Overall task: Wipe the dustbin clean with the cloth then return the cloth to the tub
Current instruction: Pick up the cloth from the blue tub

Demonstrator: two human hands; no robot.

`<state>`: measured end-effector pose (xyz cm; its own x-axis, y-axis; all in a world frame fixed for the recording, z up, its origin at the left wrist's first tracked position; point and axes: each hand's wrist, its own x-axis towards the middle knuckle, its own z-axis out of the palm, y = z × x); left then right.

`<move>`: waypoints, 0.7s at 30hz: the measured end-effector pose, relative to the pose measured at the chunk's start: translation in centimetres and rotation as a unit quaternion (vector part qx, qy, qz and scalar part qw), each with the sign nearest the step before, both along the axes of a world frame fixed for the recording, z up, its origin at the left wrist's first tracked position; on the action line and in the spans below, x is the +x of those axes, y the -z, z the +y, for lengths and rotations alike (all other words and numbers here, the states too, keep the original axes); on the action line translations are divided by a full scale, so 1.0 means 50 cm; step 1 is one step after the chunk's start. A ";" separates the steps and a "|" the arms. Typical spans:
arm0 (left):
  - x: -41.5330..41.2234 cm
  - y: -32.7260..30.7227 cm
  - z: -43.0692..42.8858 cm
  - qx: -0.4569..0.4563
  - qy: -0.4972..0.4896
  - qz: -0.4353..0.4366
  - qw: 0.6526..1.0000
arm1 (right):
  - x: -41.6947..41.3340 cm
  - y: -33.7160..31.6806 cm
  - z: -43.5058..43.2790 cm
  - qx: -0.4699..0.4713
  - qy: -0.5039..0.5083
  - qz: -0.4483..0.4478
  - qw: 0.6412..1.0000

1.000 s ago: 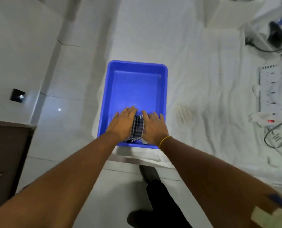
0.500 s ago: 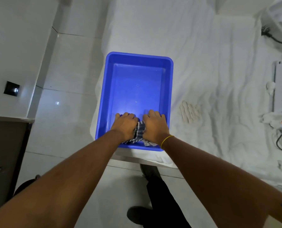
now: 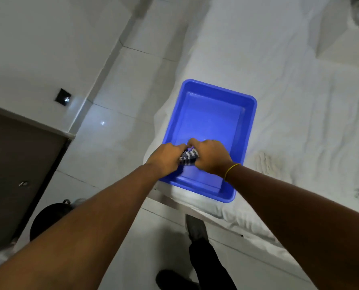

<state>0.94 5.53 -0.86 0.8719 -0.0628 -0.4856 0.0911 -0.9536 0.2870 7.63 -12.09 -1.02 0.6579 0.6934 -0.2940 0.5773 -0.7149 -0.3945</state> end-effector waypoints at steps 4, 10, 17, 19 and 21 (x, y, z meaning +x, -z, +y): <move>-0.032 -0.086 0.105 0.012 -0.060 -0.053 0.997 | 0.015 -0.082 0.107 0.015 -0.105 -0.066 0.992; -0.191 -0.186 0.282 0.063 -0.137 -0.114 0.982 | -0.053 -0.175 0.333 0.051 -0.236 -0.095 0.966; -0.496 -0.156 0.449 0.078 -0.276 -0.087 0.954 | -0.284 -0.145 0.606 0.049 -0.354 -0.039 0.933; -0.571 -0.116 0.486 0.085 -0.303 -0.069 0.947 | -0.348 -0.103 0.661 0.052 -0.367 -0.009 0.929; -0.646 -0.059 0.527 0.092 -0.327 -0.055 0.939 | -0.415 -0.044 0.716 0.064 -0.381 0.025 0.922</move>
